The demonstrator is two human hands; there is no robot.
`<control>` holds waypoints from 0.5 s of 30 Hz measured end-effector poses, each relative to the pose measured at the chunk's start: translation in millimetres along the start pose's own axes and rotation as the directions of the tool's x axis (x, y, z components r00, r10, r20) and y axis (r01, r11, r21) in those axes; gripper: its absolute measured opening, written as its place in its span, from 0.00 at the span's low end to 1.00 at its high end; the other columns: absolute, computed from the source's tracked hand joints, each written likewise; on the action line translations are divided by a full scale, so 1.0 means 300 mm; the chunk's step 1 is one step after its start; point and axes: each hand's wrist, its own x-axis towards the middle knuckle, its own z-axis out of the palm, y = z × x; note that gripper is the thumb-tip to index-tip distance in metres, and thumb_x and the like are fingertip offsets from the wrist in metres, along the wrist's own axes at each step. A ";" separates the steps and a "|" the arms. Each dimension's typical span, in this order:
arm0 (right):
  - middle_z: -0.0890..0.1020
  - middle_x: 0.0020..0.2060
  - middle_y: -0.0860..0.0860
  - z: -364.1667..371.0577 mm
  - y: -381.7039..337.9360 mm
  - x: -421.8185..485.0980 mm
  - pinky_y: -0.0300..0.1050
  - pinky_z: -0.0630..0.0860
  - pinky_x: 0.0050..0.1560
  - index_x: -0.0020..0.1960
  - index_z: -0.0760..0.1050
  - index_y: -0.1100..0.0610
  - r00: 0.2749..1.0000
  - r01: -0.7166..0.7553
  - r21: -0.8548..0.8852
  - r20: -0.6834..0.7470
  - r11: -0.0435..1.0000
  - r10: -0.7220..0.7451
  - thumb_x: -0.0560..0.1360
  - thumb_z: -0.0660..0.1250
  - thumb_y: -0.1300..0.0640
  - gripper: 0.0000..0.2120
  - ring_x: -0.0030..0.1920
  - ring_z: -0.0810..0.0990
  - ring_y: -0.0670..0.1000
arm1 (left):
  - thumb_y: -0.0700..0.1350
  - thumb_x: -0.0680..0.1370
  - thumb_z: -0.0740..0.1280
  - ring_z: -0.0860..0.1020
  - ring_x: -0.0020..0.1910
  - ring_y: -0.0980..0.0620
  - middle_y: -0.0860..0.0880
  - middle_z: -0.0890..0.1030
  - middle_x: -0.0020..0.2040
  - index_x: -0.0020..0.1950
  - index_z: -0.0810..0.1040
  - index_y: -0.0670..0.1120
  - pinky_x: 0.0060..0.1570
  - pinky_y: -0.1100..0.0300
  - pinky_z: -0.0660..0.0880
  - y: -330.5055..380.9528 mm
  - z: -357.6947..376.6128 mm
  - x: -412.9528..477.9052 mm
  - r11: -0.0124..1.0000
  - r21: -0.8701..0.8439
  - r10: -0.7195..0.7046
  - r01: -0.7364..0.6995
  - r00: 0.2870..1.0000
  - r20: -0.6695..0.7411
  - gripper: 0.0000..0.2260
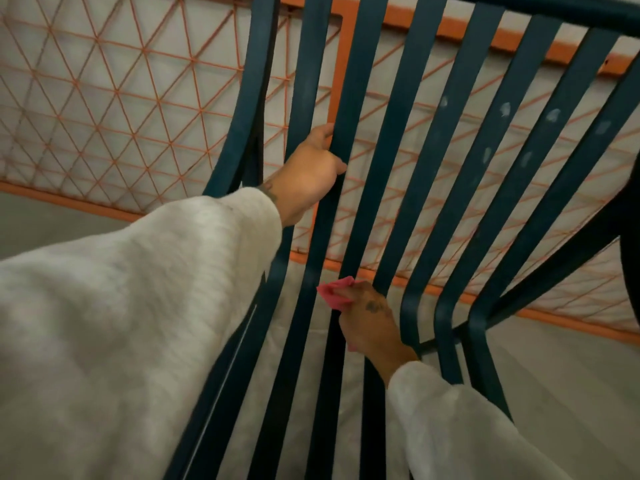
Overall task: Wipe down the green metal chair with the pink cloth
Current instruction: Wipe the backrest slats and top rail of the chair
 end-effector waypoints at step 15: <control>0.80 0.55 0.44 -0.739 -0.133 -0.082 0.54 0.77 0.57 0.54 0.79 0.42 0.962 0.166 0.594 -0.273 0.787 0.003 0.80 0.64 0.55 0.09 0.56 0.78 0.50 | 0.33 0.77 0.59 0.67 0.70 0.47 0.45 0.66 0.72 0.76 0.62 0.46 0.70 0.56 0.64 0.141 0.120 0.009 0.834 0.509 0.283 -0.215 0.957 -0.059 0.27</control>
